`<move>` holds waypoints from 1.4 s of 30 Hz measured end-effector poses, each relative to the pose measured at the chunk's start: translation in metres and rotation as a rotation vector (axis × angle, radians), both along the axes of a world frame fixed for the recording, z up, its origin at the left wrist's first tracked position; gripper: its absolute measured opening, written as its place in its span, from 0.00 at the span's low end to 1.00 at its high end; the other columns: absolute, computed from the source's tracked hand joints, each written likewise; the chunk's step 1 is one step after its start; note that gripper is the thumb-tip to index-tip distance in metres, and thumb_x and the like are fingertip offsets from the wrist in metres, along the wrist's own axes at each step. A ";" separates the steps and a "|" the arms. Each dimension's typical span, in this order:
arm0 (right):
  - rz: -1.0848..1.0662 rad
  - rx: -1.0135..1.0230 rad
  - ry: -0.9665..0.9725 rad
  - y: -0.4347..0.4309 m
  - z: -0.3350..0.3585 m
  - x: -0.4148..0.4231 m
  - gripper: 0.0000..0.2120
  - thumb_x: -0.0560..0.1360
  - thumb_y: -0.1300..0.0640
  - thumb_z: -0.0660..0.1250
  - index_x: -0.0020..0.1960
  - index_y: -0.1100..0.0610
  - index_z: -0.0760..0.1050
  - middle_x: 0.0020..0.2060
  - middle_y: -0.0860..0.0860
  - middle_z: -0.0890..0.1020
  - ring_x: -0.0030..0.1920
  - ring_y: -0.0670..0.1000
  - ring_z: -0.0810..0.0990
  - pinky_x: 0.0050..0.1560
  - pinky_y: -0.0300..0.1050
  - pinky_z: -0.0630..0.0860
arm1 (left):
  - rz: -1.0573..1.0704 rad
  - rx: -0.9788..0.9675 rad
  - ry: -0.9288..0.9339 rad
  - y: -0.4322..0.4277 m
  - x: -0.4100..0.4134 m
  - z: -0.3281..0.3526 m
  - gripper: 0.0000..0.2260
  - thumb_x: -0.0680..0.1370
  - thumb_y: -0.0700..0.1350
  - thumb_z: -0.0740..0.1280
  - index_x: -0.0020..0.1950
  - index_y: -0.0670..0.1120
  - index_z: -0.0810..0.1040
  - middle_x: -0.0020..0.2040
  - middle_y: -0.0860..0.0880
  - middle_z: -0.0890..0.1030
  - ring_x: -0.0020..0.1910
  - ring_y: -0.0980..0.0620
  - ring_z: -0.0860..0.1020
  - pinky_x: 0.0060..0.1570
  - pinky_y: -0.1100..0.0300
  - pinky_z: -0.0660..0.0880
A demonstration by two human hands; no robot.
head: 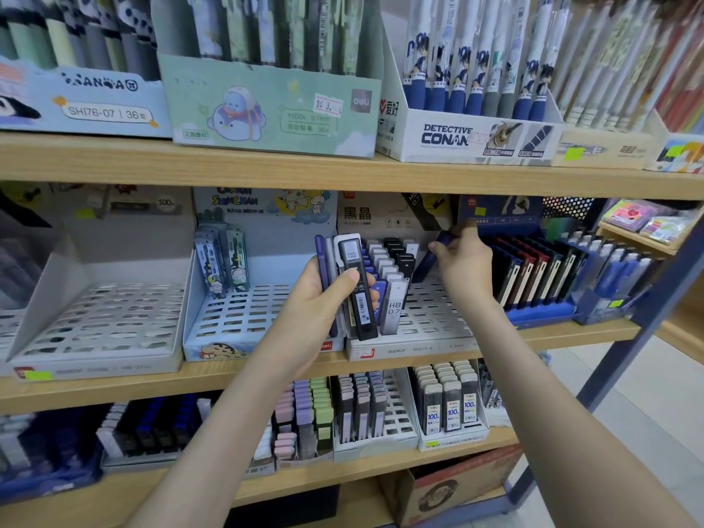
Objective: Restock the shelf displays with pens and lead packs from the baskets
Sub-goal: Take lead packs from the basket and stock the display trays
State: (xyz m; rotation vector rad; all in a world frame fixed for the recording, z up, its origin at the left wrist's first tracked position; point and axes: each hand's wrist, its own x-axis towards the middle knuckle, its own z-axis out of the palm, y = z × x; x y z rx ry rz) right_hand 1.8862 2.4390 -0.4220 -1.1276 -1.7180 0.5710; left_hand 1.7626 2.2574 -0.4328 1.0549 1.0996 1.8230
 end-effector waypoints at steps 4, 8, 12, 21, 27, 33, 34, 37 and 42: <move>0.028 0.056 -0.107 0.000 -0.002 -0.003 0.14 0.78 0.58 0.64 0.61 0.59 0.65 0.45 0.57 0.78 0.46 0.57 0.78 0.46 0.49 0.75 | -0.008 -0.003 -0.003 0.000 -0.001 0.000 0.06 0.82 0.40 0.59 0.56 0.47 0.73 0.40 0.52 0.85 0.42 0.54 0.83 0.41 0.59 0.80; 0.043 0.097 -0.226 0.000 -0.001 -0.006 0.15 0.79 0.58 0.63 0.64 0.58 0.65 0.50 0.59 0.77 0.50 0.58 0.77 0.48 0.50 0.74 | -0.009 -0.007 0.008 0.001 -0.002 -0.001 0.06 0.82 0.40 0.59 0.56 0.48 0.73 0.41 0.53 0.85 0.43 0.54 0.83 0.42 0.59 0.80; 0.071 0.119 -0.289 -0.002 -0.003 -0.007 0.15 0.79 0.59 0.62 0.65 0.58 0.66 0.53 0.59 0.74 0.51 0.58 0.75 0.49 0.49 0.73 | -0.004 -0.009 0.019 0.001 -0.004 -0.002 0.06 0.82 0.41 0.59 0.56 0.48 0.73 0.41 0.53 0.85 0.44 0.54 0.83 0.43 0.58 0.80; 0.094 0.114 -0.295 -0.008 -0.010 0.004 0.13 0.80 0.65 0.54 0.61 0.59 0.71 0.50 0.54 0.71 0.49 0.54 0.72 0.47 0.42 0.66 | -0.001 -0.011 -0.005 0.003 -0.004 -0.004 0.05 0.82 0.40 0.59 0.55 0.47 0.73 0.41 0.52 0.85 0.43 0.53 0.83 0.41 0.58 0.80; 0.184 0.152 0.100 -0.067 0.017 0.011 0.11 0.78 0.56 0.65 0.59 0.58 0.70 0.43 0.48 0.75 0.41 0.39 0.73 0.40 0.31 0.69 | -0.014 -0.013 -0.033 0.001 0.001 0.001 0.06 0.82 0.40 0.60 0.56 0.45 0.74 0.40 0.52 0.85 0.41 0.54 0.83 0.42 0.58 0.81; 0.528 0.019 -0.215 -0.132 0.017 0.007 0.16 0.70 0.54 0.75 0.49 0.47 0.69 0.35 0.46 0.74 0.32 0.39 0.71 0.37 0.34 0.70 | 0.041 -0.043 0.032 0.000 0.005 -0.001 0.09 0.80 0.41 0.64 0.59 0.48 0.75 0.55 0.47 0.82 0.55 0.50 0.81 0.54 0.53 0.78; 0.513 0.022 -0.216 -0.133 0.016 0.007 0.15 0.70 0.56 0.74 0.48 0.47 0.69 0.34 0.46 0.74 0.32 0.39 0.71 0.36 0.33 0.70 | 0.049 -0.050 0.050 0.000 0.005 -0.003 0.08 0.80 0.41 0.64 0.58 0.50 0.74 0.54 0.48 0.82 0.55 0.50 0.80 0.55 0.52 0.78; 0.460 0.025 -0.229 -0.132 0.014 0.009 0.13 0.72 0.57 0.73 0.50 0.47 0.71 0.35 0.45 0.76 0.33 0.38 0.73 0.38 0.31 0.71 | 0.056 -0.062 0.086 -0.001 0.006 -0.008 0.10 0.79 0.40 0.64 0.58 0.52 0.74 0.54 0.50 0.82 0.55 0.51 0.80 0.54 0.53 0.78; 0.447 -0.099 -0.056 -0.123 0.011 0.020 0.11 0.75 0.58 0.69 0.56 0.49 0.75 0.43 0.49 0.82 0.43 0.43 0.79 0.47 0.37 0.76 | 0.075 -0.037 0.088 -0.002 0.006 -0.008 0.07 0.79 0.40 0.64 0.54 0.50 0.74 0.43 0.54 0.84 0.44 0.56 0.82 0.47 0.57 0.80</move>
